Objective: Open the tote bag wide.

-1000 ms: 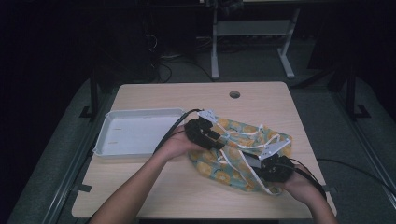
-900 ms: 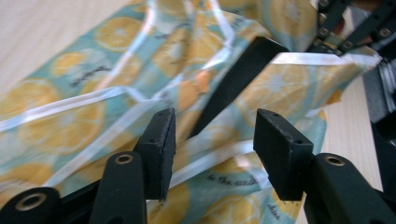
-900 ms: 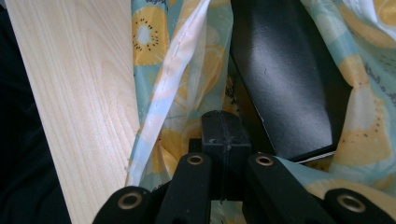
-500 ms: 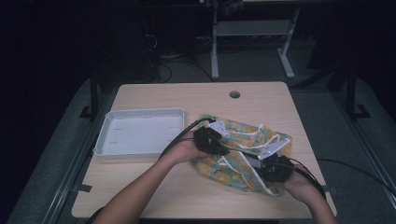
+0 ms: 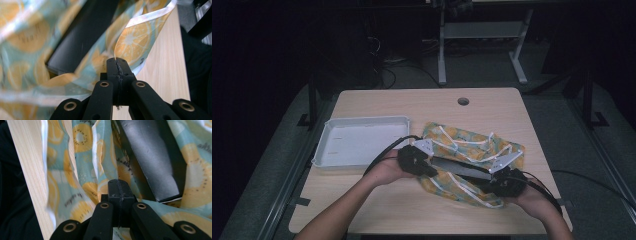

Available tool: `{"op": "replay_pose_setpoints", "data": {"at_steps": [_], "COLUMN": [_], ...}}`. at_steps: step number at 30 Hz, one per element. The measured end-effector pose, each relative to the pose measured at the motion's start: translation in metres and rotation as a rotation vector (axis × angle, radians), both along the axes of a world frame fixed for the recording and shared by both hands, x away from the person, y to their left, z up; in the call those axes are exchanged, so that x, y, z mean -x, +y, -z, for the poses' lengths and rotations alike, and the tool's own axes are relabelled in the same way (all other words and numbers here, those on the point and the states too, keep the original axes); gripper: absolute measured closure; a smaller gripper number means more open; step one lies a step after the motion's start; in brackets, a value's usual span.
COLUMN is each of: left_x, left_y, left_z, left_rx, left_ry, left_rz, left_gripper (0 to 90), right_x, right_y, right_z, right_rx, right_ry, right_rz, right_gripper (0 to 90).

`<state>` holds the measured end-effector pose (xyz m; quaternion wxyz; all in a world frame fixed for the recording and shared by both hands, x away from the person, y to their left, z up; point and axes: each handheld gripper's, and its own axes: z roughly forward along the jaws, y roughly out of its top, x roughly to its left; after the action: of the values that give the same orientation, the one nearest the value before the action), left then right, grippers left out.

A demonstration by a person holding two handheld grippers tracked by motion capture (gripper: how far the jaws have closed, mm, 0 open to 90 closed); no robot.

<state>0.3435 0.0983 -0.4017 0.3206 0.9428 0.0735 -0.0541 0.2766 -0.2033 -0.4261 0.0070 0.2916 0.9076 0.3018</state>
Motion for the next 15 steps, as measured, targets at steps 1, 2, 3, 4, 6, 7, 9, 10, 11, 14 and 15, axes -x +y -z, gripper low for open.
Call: {"op": "replay_pose_setpoints", "data": {"at_steps": [1,2,3,4,6,7,9,10,11,14,15], "left_x": [0.001,0.0,0.0,0.001,0.001,0.001,0.0,0.0,0.0,-0.001,-0.001], "left_y": [0.002,0.005,0.006,0.007,0.006,0.006,0.004,0.004,0.004,0.005,0.005], "left_z": [0.003,0.005,0.008,0.011,0.017,0.021,0.027,0.03,0.032,0.037,0.038], "left_rx": [-0.01,-0.019,-0.023,-0.026,-0.064,-0.084,-0.124,-0.142,-0.162,-0.173,-0.171], "left_ry": [-0.001,0.001,0.009,0.018,0.02,0.015,0.012,0.015,0.013,0.022,0.026], "left_rz": [-0.006,-0.006,-0.009,-0.013,-0.005,-0.005,-0.001,-0.009,-0.007,-0.022,-0.022], "left_gripper": [90.0,90.0,90.0,90.0,90.0,90.0,90.0,90.0,90.0,90.0,90.0], "right_x": [0.0,0.0,0.0,0.0,0.0,0.0,0.0,0.0,0.0,0.0,-0.001], "right_y": [0.0,0.001,0.001,0.001,0.002,0.003,0.004,0.005,0.006,0.008,0.009], "right_z": [0.001,0.002,0.003,0.004,0.007,0.008,0.01,0.011,0.012,0.014,0.015], "right_rx": [0.002,0.007,0.013,0.019,0.029,0.034,0.049,0.053,0.052,0.062,0.065], "right_ry": [0.001,0.002,0.002,0.003,0.01,0.016,0.016,0.018,0.02,0.023,0.024], "right_rz": [-0.003,-0.005,-0.007,-0.009,-0.01,-0.012,-0.018,-0.019,-0.023,-0.034,-0.037], "right_gripper": [89.7,89.7,89.7,89.7,89.7,89.7,89.7,89.7,89.7,89.7,89.7]}}
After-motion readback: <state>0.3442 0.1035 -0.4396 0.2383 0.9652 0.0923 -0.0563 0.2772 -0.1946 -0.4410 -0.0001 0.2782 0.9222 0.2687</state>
